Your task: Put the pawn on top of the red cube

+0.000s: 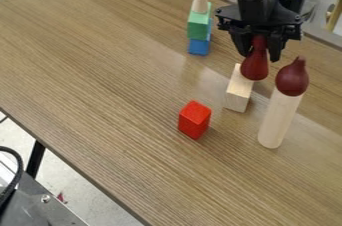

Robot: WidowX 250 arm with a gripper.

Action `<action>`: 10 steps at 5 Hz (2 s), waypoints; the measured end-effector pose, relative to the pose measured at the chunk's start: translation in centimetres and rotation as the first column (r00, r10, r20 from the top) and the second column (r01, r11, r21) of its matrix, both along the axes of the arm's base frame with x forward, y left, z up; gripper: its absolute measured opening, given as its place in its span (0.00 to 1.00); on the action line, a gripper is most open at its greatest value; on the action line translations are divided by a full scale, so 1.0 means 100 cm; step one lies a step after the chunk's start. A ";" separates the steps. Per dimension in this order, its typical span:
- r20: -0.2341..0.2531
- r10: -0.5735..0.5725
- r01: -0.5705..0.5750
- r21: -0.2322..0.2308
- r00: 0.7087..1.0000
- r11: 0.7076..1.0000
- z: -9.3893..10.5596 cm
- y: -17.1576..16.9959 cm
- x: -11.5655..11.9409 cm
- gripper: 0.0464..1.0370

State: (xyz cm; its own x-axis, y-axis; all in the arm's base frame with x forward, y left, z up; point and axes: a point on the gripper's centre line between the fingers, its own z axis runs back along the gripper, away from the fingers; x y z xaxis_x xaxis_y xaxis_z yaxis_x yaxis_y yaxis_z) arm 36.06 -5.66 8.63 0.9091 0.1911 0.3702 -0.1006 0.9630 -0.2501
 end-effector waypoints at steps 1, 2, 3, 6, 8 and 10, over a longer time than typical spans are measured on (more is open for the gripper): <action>-0.008 -0.007 0.007 -0.009 1.000 1.000 0.002 0.000 -0.007 0.55; 0.006 0.014 -0.014 -0.032 1.000 0.999 0.016 0.010 -0.015 0.55; 0.023 0.009 -0.008 -0.042 1.000 0.999 0.027 0.018 -0.033 0.55; 0.040 -0.080 0.081 -0.030 0.996 0.996 0.031 0.032 -0.102 0.55; 0.038 -0.123 0.122 0.023 0.992 0.992 0.011 0.031 -0.117 0.55; 0.061 -0.145 0.142 0.052 0.987 0.988 -0.002 0.030 -0.112 0.55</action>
